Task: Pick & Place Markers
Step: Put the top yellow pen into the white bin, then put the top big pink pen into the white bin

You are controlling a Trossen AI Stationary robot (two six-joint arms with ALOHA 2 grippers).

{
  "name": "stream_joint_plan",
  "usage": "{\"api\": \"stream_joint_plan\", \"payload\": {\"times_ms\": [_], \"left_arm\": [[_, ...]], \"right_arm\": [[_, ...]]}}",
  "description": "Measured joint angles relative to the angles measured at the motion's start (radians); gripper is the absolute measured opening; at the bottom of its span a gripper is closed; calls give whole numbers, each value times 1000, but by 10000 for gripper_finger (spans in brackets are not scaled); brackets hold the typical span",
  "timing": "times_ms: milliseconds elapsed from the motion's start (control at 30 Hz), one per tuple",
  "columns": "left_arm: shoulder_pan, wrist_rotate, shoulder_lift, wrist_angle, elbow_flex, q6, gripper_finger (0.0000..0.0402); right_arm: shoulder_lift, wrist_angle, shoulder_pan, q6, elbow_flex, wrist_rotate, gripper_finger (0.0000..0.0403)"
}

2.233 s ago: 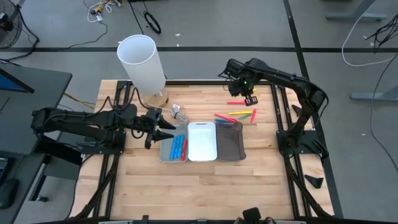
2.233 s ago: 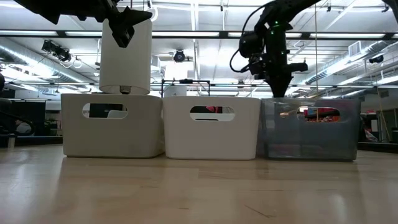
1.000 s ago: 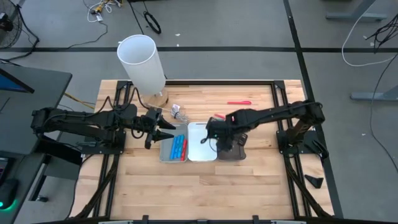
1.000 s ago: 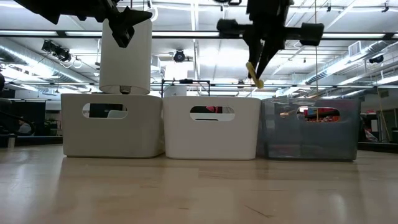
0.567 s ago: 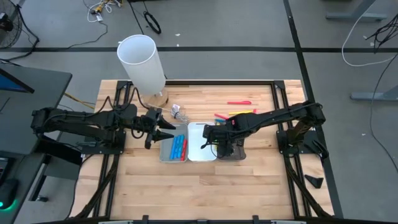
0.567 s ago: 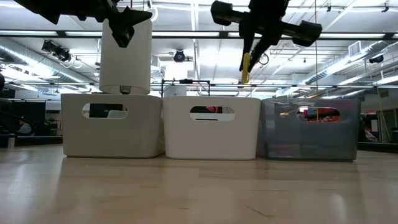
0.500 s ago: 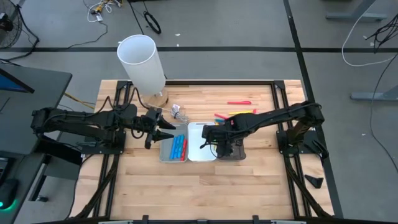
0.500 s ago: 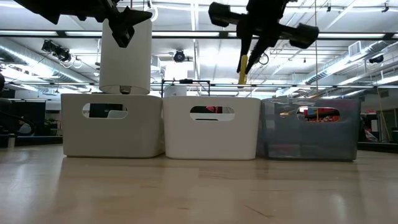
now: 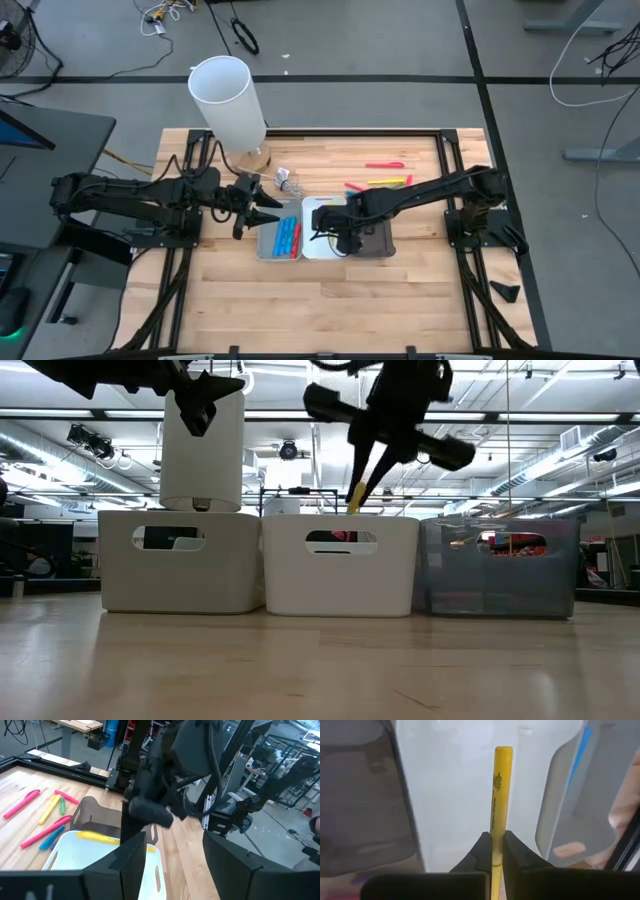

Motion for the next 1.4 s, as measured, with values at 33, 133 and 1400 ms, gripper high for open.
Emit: {"api": "stream_joint_plan", "payload": {"times_ms": [33, 133, 1400], "left_arm": [[0, 0, 0, 0, 0, 0, 202], [0, 0, 0, 0, 0, 0, 202], [0, 0, 0, 0, 0, 0, 202]], "right_arm": [[7, 11, 0, -10, 0, -2, 11], [30, 60, 0, -30, 0, -14, 11], [184, 245, -22, -35, -2, -51, 134]]}}
